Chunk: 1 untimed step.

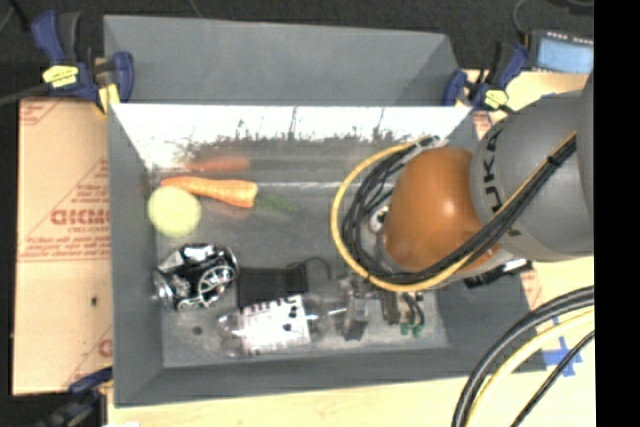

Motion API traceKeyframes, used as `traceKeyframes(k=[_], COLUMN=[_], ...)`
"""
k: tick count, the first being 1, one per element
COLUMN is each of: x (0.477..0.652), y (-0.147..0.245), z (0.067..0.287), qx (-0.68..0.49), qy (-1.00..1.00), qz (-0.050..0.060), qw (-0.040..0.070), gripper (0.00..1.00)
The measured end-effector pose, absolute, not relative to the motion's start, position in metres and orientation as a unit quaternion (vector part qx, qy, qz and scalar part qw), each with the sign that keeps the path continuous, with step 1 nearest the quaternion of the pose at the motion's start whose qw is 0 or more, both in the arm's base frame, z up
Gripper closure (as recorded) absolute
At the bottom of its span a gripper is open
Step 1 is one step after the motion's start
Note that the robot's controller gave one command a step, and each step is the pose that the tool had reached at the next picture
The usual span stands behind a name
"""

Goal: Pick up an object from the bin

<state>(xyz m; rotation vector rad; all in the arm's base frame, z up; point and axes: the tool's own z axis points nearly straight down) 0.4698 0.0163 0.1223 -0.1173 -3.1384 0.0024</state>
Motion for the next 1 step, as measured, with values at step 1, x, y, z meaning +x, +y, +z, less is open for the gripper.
traceKeyframes(k=[1], x=[0.4725], y=[0.0156], z=[0.1843], qx=[-0.036], qy=[-0.999], qz=[0.001], qw=[-0.004], gripper=[1.00])
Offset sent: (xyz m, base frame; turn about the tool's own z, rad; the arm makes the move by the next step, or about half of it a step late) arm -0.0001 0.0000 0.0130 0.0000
